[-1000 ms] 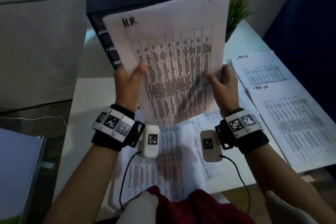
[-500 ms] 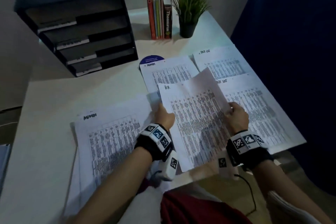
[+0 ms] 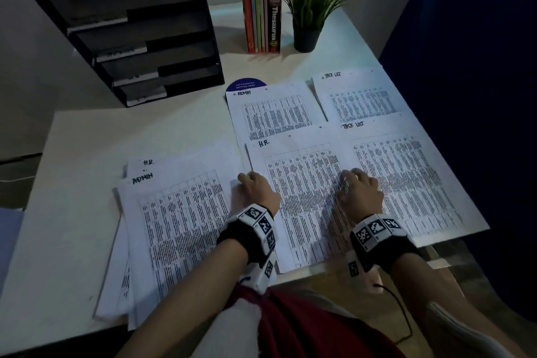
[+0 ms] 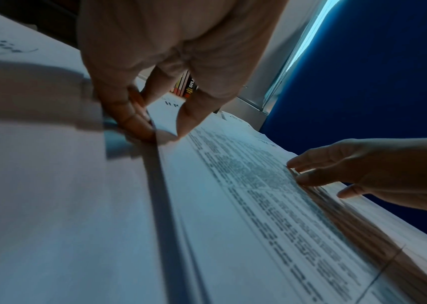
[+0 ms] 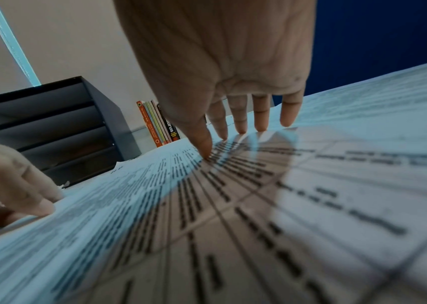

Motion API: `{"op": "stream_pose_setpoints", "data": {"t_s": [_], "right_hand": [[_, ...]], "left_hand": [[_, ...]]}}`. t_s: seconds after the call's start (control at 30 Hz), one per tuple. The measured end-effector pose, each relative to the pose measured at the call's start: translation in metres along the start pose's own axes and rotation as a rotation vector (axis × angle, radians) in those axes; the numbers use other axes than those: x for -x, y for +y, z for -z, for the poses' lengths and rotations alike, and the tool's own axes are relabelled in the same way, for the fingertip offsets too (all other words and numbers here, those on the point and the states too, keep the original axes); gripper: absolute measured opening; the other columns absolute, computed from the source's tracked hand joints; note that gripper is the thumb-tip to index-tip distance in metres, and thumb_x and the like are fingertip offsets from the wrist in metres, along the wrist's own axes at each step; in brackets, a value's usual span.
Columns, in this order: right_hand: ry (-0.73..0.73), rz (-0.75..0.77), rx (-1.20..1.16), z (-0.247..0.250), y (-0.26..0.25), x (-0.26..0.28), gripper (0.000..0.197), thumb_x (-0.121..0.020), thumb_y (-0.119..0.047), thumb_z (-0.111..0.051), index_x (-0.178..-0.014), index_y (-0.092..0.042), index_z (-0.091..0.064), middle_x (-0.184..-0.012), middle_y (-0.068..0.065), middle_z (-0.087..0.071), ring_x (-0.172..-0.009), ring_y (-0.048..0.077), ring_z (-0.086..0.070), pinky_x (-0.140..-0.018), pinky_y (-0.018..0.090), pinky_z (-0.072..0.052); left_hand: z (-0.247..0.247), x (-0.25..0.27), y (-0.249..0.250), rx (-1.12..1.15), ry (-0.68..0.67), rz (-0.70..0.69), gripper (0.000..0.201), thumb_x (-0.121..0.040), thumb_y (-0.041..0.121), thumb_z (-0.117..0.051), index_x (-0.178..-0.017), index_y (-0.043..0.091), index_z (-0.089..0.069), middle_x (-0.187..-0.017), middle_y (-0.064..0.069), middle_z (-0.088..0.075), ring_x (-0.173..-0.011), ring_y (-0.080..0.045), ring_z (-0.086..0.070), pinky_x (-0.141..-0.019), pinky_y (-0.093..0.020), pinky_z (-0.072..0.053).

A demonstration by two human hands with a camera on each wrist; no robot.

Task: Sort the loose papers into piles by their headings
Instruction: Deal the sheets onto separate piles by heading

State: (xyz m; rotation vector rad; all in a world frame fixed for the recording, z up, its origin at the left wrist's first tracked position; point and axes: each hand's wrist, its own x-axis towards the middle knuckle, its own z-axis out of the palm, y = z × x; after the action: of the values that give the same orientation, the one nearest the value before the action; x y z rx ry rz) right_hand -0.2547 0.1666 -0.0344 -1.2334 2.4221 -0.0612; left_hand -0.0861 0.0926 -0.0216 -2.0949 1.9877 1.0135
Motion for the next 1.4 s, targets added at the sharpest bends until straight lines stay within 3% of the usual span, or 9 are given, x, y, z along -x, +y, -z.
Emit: {"op": "stream_pose_setpoints", "data": {"t_s": [0.17,0.23,0.37,0.53,0.67,0.8,1.03,1.23,1.4], "right_hand": [[0.024,-0.012,-0.056,0.013,-0.024,0.007,0.052,-0.092,-0.023,-0.052,-0.141,-0.016,-0.034,-0.151,0.008,-0.024,-0.135,0.03,-0.024,-0.106,0.048,-0.025],[0.043,0.063,-0.121,0.017,-0.044,0.008,0.052,-0.091,-0.022,-0.053,-0.14,-0.015,-0.036,-0.15,0.009,-0.026,-0.134,0.03,-0.027,-0.104,0.048,-0.028],[0.08,0.261,-0.231,0.014,-0.109,0.016,0.048,-0.089,-0.018,-0.056,-0.136,-0.013,-0.044,-0.145,0.012,-0.035,-0.131,0.029,-0.035,-0.105,0.047,-0.032],[0.003,0.489,-0.194,-0.008,-0.189,0.038,0.045,-0.09,-0.019,-0.054,-0.134,-0.014,-0.047,-0.141,0.008,-0.04,-0.128,0.027,-0.039,-0.105,0.043,-0.034],[-0.134,0.569,-0.026,-0.039,-0.228,0.056,0.046,-0.09,-0.023,-0.055,-0.135,-0.019,-0.045,-0.143,0.004,-0.038,-0.129,0.023,-0.036,-0.106,0.042,-0.032],[-0.23,0.563,0.12,-0.071,-0.245,0.067,0.06,-0.083,-0.034,-0.064,-0.137,-0.025,-0.039,-0.146,0.001,-0.031,-0.133,0.023,-0.028,-0.106,0.046,-0.028],[-0.176,0.512,0.181,-0.085,-0.255,0.066,0.075,-0.075,-0.039,-0.072,-0.139,-0.036,-0.032,-0.148,-0.006,-0.023,-0.137,0.021,-0.02,-0.107,0.047,-0.025],[-0.192,0.47,0.206,-0.085,-0.259,0.066,0.076,-0.076,-0.034,-0.072,-0.139,-0.039,-0.03,-0.149,-0.007,-0.021,-0.139,0.022,-0.017,-0.108,0.051,-0.025],[-0.195,0.462,0.246,-0.084,-0.262,0.063,0.08,-0.075,-0.037,-0.073,-0.14,-0.037,-0.028,-0.149,-0.006,-0.021,-0.137,0.024,-0.019,-0.106,0.051,-0.027]], "left_hand": [[0.014,-0.003,-0.01,0.122,-0.05,-0.075,0.046,-0.09,0.007,-0.044,-0.133,-0.003,-0.034,-0.138,-0.017,-0.025,-0.123,-0.033,-0.039,-0.102,-0.031,-0.033],[0.026,-0.006,-0.016,0.21,-0.028,-0.156,0.044,-0.091,0.005,-0.043,-0.135,0.001,-0.038,-0.137,-0.018,-0.028,-0.123,-0.031,-0.041,-0.103,-0.028,-0.031],[0.07,-0.02,-0.053,0.311,0.117,-0.232,0.032,-0.09,0.003,-0.044,-0.119,0.003,-0.056,-0.129,-0.016,-0.038,-0.112,-0.03,-0.05,-0.097,-0.025,-0.035],[0.119,-0.048,-0.124,0.224,0.187,-0.172,0.028,-0.09,0.005,-0.044,-0.115,0.005,-0.058,-0.132,-0.017,-0.039,-0.12,-0.03,-0.042,-0.096,-0.029,-0.034],[0.143,-0.062,-0.181,0.032,0.162,-0.04,0.046,-0.087,0.007,-0.046,-0.133,0.009,-0.042,-0.14,-0.014,-0.03,-0.131,-0.031,-0.026,-0.104,-0.041,-0.029],[0.153,-0.072,-0.223,-0.042,0.097,-0.064,0.06,-0.087,0.012,-0.052,-0.142,0.015,-0.029,-0.143,-0.013,-0.029,-0.133,-0.031,-0.026,-0.105,-0.043,-0.03],[0.157,-0.086,-0.244,0.101,0.061,-0.22,0.079,-0.085,0.023,-0.064,-0.146,0.014,-0.015,-0.148,-0.012,-0.021,-0.137,-0.028,-0.026,-0.109,-0.042,-0.028],[0.159,-0.088,-0.244,0.009,0.191,-0.335,0.054,-0.084,0.02,-0.065,-0.132,0.017,-0.041,-0.132,-0.009,-0.041,-0.12,-0.027,-0.046,-0.1,-0.04,-0.038],[0.16,-0.087,-0.244,-0.154,0.304,-0.387,0.052,-0.086,0.017,-0.062,-0.133,0.013,-0.04,-0.134,-0.008,-0.04,-0.122,-0.027,-0.043,-0.101,-0.039,-0.034]]}}
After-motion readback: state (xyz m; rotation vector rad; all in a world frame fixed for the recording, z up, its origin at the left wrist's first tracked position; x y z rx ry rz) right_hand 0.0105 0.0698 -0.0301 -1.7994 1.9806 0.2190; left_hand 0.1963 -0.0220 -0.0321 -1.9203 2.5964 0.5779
